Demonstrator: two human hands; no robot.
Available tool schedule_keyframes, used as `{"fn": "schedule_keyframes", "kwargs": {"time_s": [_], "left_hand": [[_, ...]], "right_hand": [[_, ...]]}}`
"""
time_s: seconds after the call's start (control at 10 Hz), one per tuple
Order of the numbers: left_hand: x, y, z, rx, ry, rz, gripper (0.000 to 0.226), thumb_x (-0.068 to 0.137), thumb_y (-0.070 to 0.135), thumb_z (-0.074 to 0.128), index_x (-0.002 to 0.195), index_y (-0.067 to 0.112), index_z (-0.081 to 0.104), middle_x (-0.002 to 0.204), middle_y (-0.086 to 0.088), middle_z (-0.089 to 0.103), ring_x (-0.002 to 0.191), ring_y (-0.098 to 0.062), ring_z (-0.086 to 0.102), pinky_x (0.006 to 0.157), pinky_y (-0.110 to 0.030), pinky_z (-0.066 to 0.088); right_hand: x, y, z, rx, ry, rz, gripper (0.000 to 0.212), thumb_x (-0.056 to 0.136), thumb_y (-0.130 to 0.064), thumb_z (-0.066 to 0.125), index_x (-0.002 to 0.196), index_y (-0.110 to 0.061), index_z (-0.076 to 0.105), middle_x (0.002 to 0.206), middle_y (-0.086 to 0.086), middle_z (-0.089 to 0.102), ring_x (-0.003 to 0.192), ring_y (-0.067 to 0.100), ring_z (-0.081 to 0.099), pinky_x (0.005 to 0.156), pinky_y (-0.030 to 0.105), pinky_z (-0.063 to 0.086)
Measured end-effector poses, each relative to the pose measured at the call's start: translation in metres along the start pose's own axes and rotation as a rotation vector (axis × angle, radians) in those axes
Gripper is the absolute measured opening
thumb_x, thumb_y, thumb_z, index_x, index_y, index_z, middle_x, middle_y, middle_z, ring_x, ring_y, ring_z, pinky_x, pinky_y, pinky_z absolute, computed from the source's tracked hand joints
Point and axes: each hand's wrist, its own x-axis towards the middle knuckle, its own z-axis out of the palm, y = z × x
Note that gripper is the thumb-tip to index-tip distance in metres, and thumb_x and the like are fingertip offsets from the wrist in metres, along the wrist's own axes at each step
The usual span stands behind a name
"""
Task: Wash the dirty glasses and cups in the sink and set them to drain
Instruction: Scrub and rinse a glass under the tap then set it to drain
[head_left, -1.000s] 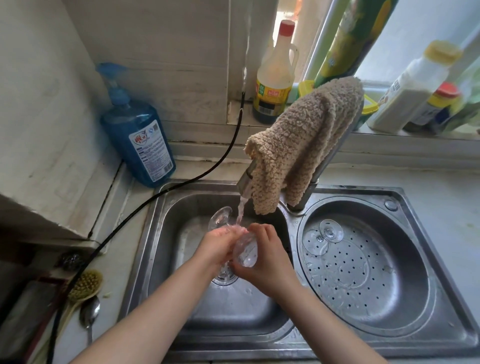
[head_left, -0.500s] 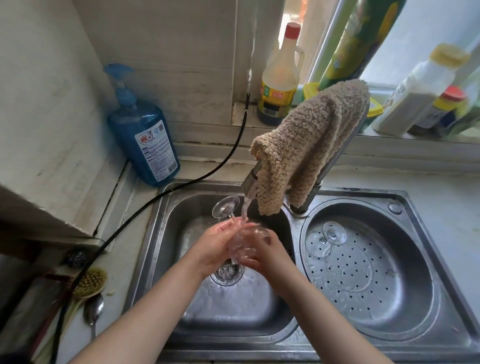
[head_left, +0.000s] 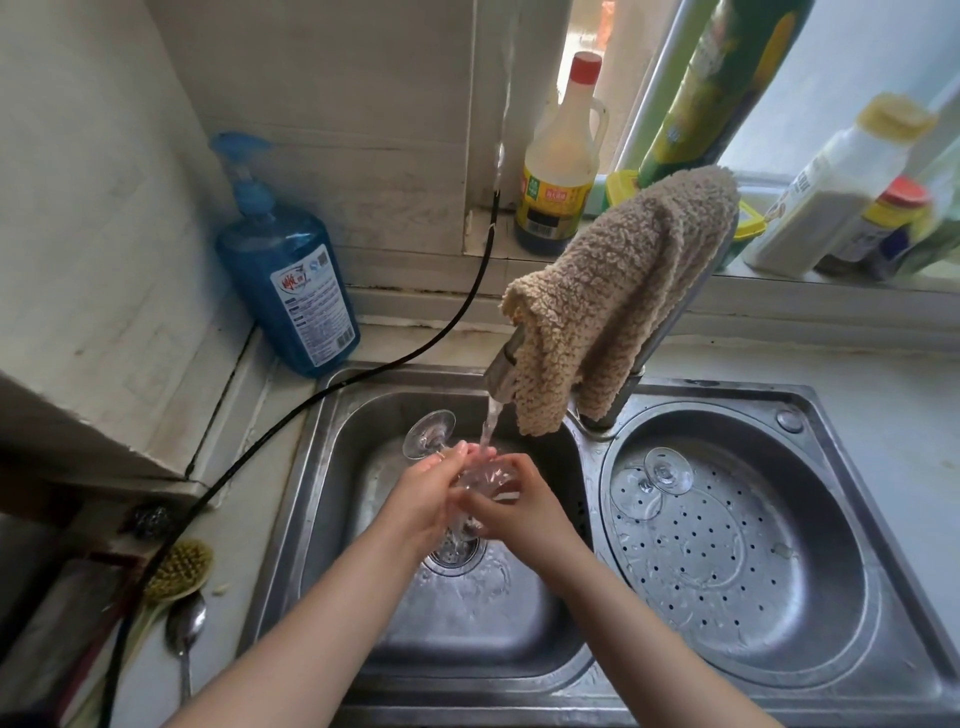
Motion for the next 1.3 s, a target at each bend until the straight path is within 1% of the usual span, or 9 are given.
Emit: {"fn": "schedule_keyframes", "kwargs": {"time_s": [0.2,0.4,0.5,0.7,0.9,1.0,1.1,1.2,1.3], "left_hand": [[-0.014,0.0,-0.013,-0.15,-0.218,0.026,0.037,0.103,0.027,0.032,0.125,0.007,0.055,0.122,-0.006,0.067,0.109,-0.025,0.064,0.095,-0.043,0.05],[-0.011,0.01,-0.012,-0.415,-0.266,-0.058,0.033,0.097,0.023,0.039,0.116,0.008,0.061,0.115,-0.011,0.066,0.103,-0.022,0.064,0.089,-0.04,0.054],[-0.002,0.013,-0.009,-0.441,-0.167,-0.178,0.036,0.103,0.028,0.033,0.102,0.011,0.065,0.093,-0.01,0.069,0.085,-0.022,0.065,0.096,-0.042,0.045],[0.009,0.022,0.006,-0.593,-0.109,-0.336,0.028,0.094,0.012,0.039,0.09,-0.002,0.063,0.087,-0.017,0.066,0.05,-0.024,0.066,0.04,-0.027,0.054],[-0.001,0.023,0.016,-0.294,-0.192,-0.394,0.021,0.094,0.01,0.041,0.078,0.012,0.055,0.046,0.004,0.056,0.036,-0.003,0.05,0.061,-0.008,0.039],[-0.007,0.019,0.012,-0.13,-0.048,-0.347,0.03,0.101,0.016,0.034,0.079,0.007,0.052,0.053,-0.005,0.064,0.045,-0.016,0.062,0.049,-0.024,0.051],[-0.022,0.022,0.003,0.197,0.049,-0.254,0.043,0.1,0.046,0.034,0.093,0.013,0.06,0.087,-0.008,0.067,0.077,-0.024,0.066,0.068,-0.036,0.054],[-0.021,0.011,-0.008,0.836,0.196,0.25,0.046,0.091,0.056,0.046,0.102,0.013,0.058,0.093,-0.004,0.065,0.09,-0.024,0.063,0.076,-0.037,0.055],[-0.015,0.004,-0.015,1.166,0.227,0.51,0.016,0.095,0.018,0.047,0.109,0.011,0.05,0.09,-0.011,0.065,0.087,-0.033,0.061,0.069,-0.04,0.049]], "right_hand": [[0.0,-0.005,-0.004,0.461,-0.196,0.318,0.055,0.078,-0.051,0.066,0.112,-0.01,0.057,0.098,0.017,0.063,0.084,0.03,0.064,0.075,0.041,0.057],[0.002,-0.001,-0.012,0.62,-0.297,0.407,0.086,0.078,-0.075,0.04,0.118,0.0,0.053,0.093,0.019,0.066,0.077,0.028,0.068,0.067,0.035,0.056],[0.004,-0.001,-0.01,0.292,-0.176,0.222,0.069,0.088,-0.067,0.035,0.106,-0.006,0.062,0.09,0.013,0.068,0.076,0.025,0.069,0.067,0.039,0.058],[0.026,0.001,-0.007,-0.378,0.178,-0.182,0.045,0.068,-0.064,0.063,0.079,-0.02,0.064,0.077,0.002,0.066,0.071,0.019,0.065,0.066,0.046,0.056],[0.046,-0.019,-0.017,-0.563,0.053,-0.257,0.041,0.078,-0.05,0.065,0.103,-0.017,0.065,0.095,0.006,0.07,0.087,0.023,0.066,0.082,0.039,0.054],[0.045,-0.031,-0.024,-0.711,-0.067,-0.326,0.026,0.093,-0.031,0.05,0.1,-0.015,0.07,0.088,0.007,0.069,0.081,0.026,0.067,0.069,0.028,0.053],[0.044,-0.029,-0.028,-0.825,-0.108,-0.269,0.027,0.101,-0.025,0.038,0.1,-0.009,0.06,0.082,0.008,0.059,0.078,0.028,0.065,0.059,0.027,0.05],[0.05,-0.02,-0.027,-0.805,-0.108,-0.142,0.02,0.101,-0.018,0.035,0.103,-0.015,0.055,0.085,0.011,0.063,0.059,0.022,0.063,0.04,0.013,0.042],[0.053,-0.018,-0.017,-0.755,-0.167,-0.111,0.031,0.099,-0.017,0.04,0.128,-0.012,0.049,0.088,0.013,0.066,0.059,0.018,0.062,0.046,0.016,0.047]]}}
